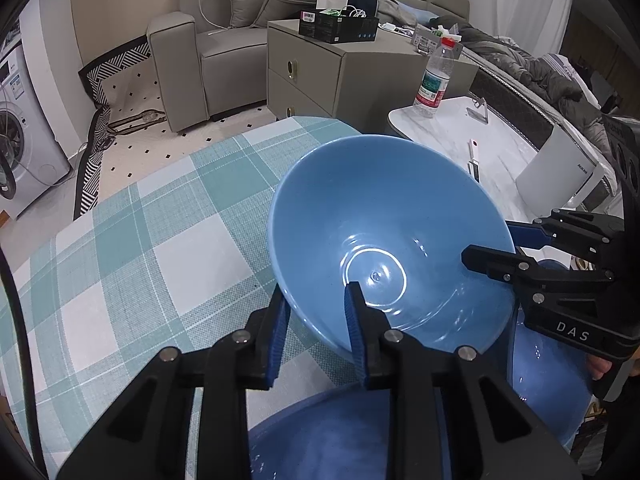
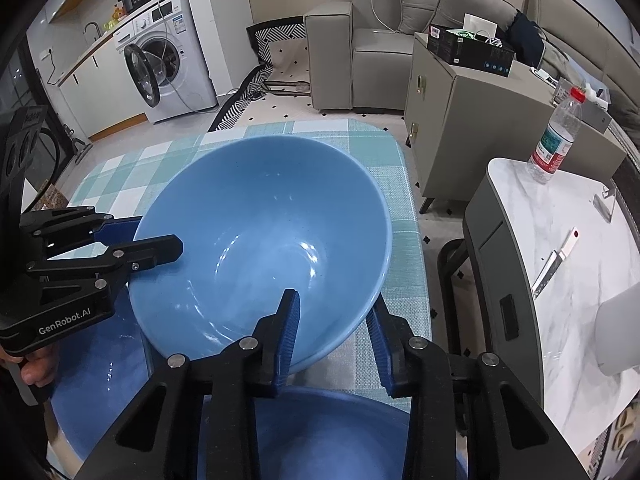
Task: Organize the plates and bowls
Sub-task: 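Lift the blue bowl with both tools above another blue bowl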
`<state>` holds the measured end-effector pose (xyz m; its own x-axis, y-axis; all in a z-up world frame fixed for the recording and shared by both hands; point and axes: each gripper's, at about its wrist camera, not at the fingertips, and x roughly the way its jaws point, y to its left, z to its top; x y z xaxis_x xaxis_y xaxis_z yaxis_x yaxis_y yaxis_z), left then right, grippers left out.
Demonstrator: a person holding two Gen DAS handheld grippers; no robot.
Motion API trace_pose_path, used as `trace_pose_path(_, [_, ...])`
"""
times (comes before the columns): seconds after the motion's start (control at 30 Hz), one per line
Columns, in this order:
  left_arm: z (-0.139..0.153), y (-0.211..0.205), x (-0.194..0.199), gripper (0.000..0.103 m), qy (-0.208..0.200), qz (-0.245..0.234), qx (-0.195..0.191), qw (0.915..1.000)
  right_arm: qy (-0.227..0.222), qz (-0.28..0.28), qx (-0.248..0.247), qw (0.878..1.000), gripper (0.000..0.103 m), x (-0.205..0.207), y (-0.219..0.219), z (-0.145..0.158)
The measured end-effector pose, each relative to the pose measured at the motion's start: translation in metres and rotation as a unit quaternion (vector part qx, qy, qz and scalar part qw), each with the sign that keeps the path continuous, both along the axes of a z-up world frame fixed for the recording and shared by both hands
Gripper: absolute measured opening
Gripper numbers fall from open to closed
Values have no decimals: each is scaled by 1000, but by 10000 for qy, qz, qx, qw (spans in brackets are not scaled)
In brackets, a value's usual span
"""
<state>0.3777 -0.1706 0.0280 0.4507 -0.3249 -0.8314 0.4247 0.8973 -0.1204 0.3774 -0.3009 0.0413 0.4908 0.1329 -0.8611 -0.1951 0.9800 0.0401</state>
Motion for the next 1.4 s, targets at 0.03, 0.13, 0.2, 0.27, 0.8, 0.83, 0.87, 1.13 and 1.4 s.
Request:
trace_pose_path(0.03, [0, 0, 0, 26, 1, 8, -7, 10000, -9, 1, 3, 10000, 35, 0, 0, 0])
trace_pose_path(0.13, [0, 1, 1, 26, -8, 36, -24, 10000, -47, 3, 32, 10000, 35, -2, 0, 2])
trace_pose_path(0.2, [1, 2, 1, 26, -15, 56, -28, 10000, -54, 12, 35, 10000, 35, -2, 0, 3])
trace_pose_path(0.27, [2, 2, 1, 26, -28, 67, -27, 10000, -66, 19, 25, 10000, 35, -2, 0, 3])
trace_pose_path(0.8, [15, 4, -7, 26, -299, 103, -44, 9995, -426, 0, 20, 9991, 35, -13, 4, 23])
trace_pose_path(0.83, [17, 4, -8, 26, -331, 109, -55, 9994, -448, 2, 15, 9990, 35, -14, 4, 25])
trace_pose_path(0.87, [18, 5, -9, 26, -353, 114, -61, 9993, -483, -2, 13, 9988, 35, -16, 4, 27])
trace_pose_path(1.13, [36, 7, -18, 26, -580, 153, -121, 9981, -794, -6, 0, 9968, 35, -32, 6, 49])
trace_pose_path(1.4, [50, 8, -30, 26, -749, 166, -162, 9969, -955, -27, 65, 9954, 35, -48, 6, 66])
